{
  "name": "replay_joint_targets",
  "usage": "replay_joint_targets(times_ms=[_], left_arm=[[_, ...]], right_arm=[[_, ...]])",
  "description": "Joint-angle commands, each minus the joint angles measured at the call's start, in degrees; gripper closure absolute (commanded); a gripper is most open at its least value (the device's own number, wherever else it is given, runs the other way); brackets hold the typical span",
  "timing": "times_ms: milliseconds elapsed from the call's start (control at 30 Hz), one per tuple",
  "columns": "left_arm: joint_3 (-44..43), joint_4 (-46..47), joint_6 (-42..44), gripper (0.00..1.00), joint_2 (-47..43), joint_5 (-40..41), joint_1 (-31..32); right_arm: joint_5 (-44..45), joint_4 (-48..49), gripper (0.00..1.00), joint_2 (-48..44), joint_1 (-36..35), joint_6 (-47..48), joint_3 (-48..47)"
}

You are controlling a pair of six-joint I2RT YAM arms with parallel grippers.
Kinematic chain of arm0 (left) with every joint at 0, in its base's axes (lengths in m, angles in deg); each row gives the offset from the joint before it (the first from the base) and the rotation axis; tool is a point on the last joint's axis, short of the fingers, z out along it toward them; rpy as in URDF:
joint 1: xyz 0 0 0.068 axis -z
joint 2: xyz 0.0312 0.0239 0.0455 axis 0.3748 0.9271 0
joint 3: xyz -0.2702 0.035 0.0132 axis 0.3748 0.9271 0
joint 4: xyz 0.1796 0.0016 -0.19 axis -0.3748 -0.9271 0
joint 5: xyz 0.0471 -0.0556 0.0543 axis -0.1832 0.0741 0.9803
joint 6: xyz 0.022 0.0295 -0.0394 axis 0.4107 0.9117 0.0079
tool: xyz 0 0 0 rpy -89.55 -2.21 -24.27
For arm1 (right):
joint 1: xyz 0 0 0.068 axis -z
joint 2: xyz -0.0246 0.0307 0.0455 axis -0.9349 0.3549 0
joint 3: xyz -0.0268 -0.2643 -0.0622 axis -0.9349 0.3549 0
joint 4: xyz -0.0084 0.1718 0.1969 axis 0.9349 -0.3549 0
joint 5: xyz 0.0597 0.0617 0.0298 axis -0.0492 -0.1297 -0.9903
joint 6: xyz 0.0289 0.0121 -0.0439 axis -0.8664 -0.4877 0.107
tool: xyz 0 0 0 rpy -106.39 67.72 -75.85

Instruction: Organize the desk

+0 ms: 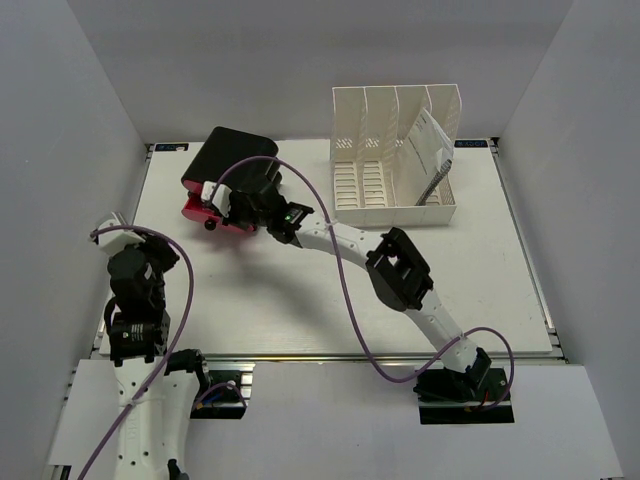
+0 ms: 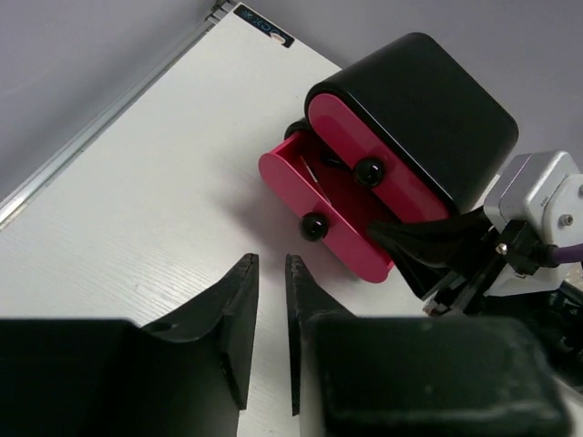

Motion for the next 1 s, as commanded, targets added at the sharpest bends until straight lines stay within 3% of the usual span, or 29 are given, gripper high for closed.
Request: replay_joint_targets(times_ms=[0, 33, 133, 233, 300, 367, 467, 700, 800, 967], left_arm=[[-0.78, 0.70, 0.28, 0.72, 1.45, -2.66, -0.25], [-0.52, 0.97, 0.63, 0.80, 1.80, -3.54, -0.25], [0.10, 2.37, 1.16, 0.90, 4.08, -7.93, -0.25], [0.19, 2.90, 0.81, 1.00, 8.65, -12.32, -0.25], [0.98, 3.95, -0.50, 1.00, 10.85, -17.77, -0.25], [2.12, 6.14, -4.45, 1.00, 13.31, -23.39, -0.25], [5.62, 11.93, -13.66, 1.00, 17.17, -27.27, 0.98], [6.09, 13.19, -21.07, 1.00, 28.51, -23.42, 0.98], [2.59, 10.47, -21.08, 1.00, 34.40, -19.74, 0.98], [-2.35, 8.53, -20.99, 1.00, 42.92, -14.46, 0.46]], right_arm=[[-6.11, -6.05, 0.95, -7.56, 0.81, -3.64, 0.14], [-10.65, -9.22, 1.00, -8.53, 1.51, -5.48, -0.91], [-21.37, -19.16, 1.00, -16.24, 4.14, -8.30, 0.47], [-26.67, -27.07, 1.00, -25.37, 6.77, -8.66, 4.95], [-28.09, -30.86, 1.00, -30.22, 9.06, -8.58, 11.45], [-29.33, -32.79, 0.93, -36.99, 11.61, -8.66, 18.45], [-31.60, -31.84, 1.00, -44.65, 18.36, -11.81, 29.00], [-43.81, -27.37, 1.00, -56.07, 27.52, -19.10, 46.26], [-46.20, -17.54, 1.00, -60.81, 29.81, -23.15, 55.28], [-46.19, -17.25, 1.00, -64.87, 32.62, -20.18, 58.84]])
